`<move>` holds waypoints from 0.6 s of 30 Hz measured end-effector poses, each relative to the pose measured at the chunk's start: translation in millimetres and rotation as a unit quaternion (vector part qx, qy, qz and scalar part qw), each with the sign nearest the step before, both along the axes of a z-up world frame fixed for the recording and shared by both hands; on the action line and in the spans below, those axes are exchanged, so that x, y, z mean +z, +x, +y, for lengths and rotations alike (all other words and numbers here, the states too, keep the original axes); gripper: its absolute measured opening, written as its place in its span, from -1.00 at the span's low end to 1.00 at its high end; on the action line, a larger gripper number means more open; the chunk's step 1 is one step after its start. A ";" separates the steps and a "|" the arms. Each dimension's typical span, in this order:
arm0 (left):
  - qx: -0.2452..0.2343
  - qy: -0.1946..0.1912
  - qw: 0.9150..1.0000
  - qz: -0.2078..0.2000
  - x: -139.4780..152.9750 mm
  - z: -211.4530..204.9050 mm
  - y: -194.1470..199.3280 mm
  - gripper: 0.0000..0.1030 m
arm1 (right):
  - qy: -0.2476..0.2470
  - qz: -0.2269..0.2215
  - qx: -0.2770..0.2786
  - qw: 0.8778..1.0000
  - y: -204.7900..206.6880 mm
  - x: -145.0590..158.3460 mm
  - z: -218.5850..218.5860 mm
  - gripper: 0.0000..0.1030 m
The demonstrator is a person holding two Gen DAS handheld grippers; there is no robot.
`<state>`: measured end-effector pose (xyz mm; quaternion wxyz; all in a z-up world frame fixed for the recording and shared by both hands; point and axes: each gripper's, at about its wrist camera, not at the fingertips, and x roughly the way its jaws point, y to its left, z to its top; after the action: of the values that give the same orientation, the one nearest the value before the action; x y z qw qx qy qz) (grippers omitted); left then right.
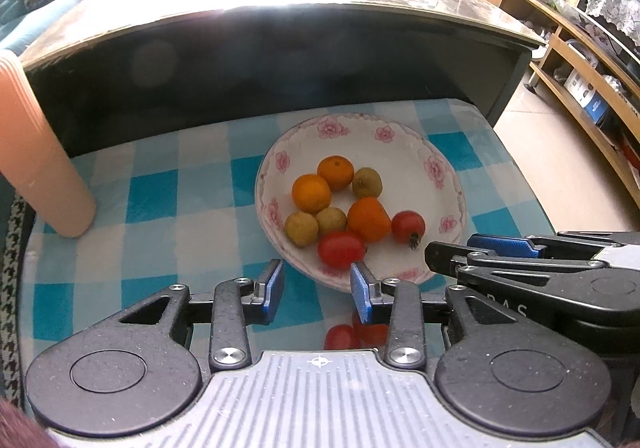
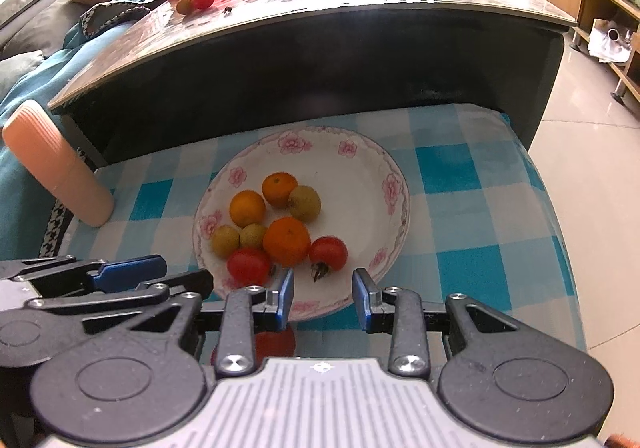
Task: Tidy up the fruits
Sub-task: 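Move both open grippers back toward the red tomatoes beside the plate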
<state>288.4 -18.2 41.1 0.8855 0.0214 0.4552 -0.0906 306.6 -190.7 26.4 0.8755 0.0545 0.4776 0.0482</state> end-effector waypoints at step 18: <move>-0.006 0.024 1.000 -0.004 1.0 8.4 -28.9 -0.13 | 0.001 0.010 0.014 1.000 -27.6 -2.2 14.0 -0.12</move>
<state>259.5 -9.8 42.1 0.8861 0.0459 0.4534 -0.0849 279.0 -176.7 24.2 0.8701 0.0491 0.4868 0.0602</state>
